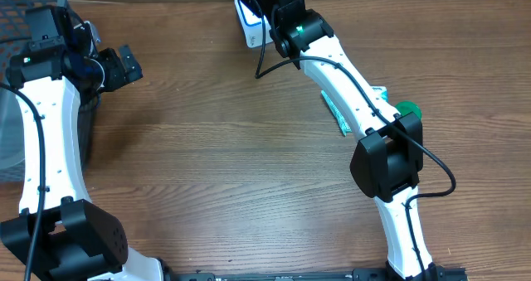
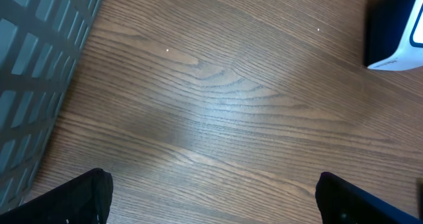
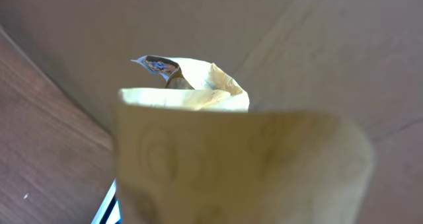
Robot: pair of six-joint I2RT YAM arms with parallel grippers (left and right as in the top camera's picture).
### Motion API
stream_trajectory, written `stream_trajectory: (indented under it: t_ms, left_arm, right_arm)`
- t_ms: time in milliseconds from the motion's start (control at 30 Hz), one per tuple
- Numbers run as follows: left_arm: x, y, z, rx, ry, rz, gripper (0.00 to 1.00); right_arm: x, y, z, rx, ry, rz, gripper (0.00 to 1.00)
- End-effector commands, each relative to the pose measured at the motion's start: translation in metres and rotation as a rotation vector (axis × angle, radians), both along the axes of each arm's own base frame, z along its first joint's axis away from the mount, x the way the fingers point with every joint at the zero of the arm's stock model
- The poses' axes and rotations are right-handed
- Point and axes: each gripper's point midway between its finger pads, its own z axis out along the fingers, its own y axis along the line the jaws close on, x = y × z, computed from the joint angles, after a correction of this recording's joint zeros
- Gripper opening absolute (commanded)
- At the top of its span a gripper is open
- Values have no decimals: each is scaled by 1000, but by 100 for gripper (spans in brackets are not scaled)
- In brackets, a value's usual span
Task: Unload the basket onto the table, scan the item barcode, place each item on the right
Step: 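Hold the Pantree pouch in front of the white scanner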
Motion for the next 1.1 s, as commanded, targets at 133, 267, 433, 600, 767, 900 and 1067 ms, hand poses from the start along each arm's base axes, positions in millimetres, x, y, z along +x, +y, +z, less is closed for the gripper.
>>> stream_trajectory:
  t_ms: [133, 267, 433, 600, 767, 900, 1067]
  left_arm:
    - [2, 1, 3, 8, -6, 7, 100]
    - [2, 1, 3, 8, -6, 7, 100]
    - [2, 1, 3, 8, -6, 7, 100]
    - [2, 1, 3, 8, -6, 7, 100]
    - [2, 1, 3, 8, -6, 7, 100]
    - [2, 1, 3, 8, -6, 7, 100]
    - [2, 1, 3, 8, -6, 7, 100]
  right_arm:
    - [2, 3, -7, -4, 1, -5, 23]
    - [5, 5, -30, -24, 36, -6, 22]
    - [3, 8, -52, -48, 86, 0, 22]
    - [-2, 10, -67, -66, 132, 10, 22]
    - [-7, 11, -76, -81, 168, 23, 22]
    - [-14, 16, -85, -78, 216, 60, 22]
    - [-15, 17, -87, -18, 244, 40, 23]
